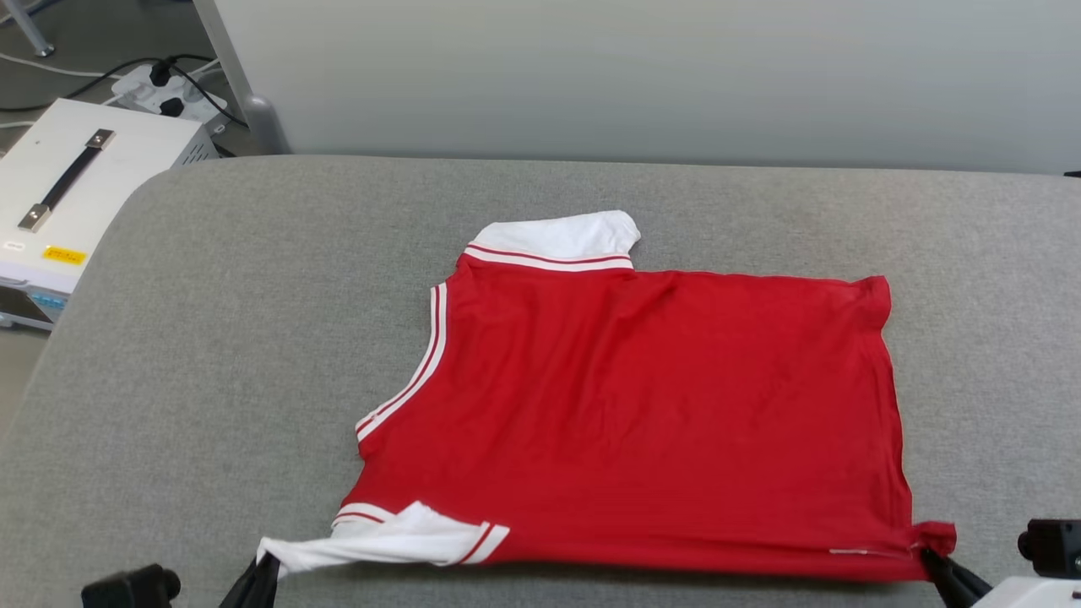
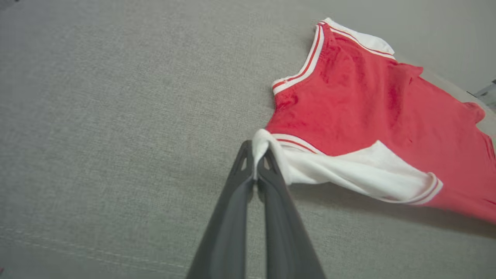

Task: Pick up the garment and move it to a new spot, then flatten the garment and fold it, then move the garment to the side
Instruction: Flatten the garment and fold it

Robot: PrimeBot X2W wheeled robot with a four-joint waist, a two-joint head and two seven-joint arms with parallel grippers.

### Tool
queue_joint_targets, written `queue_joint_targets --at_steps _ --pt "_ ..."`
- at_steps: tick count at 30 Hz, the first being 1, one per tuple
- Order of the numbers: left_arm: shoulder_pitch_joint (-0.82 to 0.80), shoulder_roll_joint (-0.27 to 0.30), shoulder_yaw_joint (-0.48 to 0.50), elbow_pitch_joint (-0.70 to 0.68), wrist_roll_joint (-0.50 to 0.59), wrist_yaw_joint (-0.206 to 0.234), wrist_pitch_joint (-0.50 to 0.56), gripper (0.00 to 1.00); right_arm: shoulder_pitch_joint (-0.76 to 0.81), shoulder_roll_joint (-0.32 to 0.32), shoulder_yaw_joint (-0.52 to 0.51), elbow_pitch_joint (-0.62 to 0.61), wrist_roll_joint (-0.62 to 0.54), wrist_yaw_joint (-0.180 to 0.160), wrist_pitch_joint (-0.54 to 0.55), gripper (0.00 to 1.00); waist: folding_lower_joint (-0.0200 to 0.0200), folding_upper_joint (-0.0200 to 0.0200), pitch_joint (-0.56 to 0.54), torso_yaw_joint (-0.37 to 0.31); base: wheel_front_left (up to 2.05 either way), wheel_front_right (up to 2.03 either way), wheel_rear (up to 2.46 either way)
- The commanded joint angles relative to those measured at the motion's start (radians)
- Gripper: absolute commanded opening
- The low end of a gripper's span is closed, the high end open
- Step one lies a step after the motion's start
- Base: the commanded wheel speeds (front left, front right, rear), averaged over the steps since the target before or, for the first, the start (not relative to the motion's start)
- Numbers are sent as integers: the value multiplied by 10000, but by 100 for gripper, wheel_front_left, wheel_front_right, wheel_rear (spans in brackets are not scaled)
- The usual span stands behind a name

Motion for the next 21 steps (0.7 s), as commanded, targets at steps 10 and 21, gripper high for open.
queue_joint_targets --at_steps 10,21 --pt "-2877 -353 -372 489 677 -361 -99 0 -1911 -15 -9 -698 -850 -36 1082 0 1 -1 1058 -357 0 0 0" --pt "-5635 -1066 -1160 3406 791 -1694 138 0 -4044 -178 582 1117 -1202 -36 770 0 1 -1 2255 -320 0 0 0"
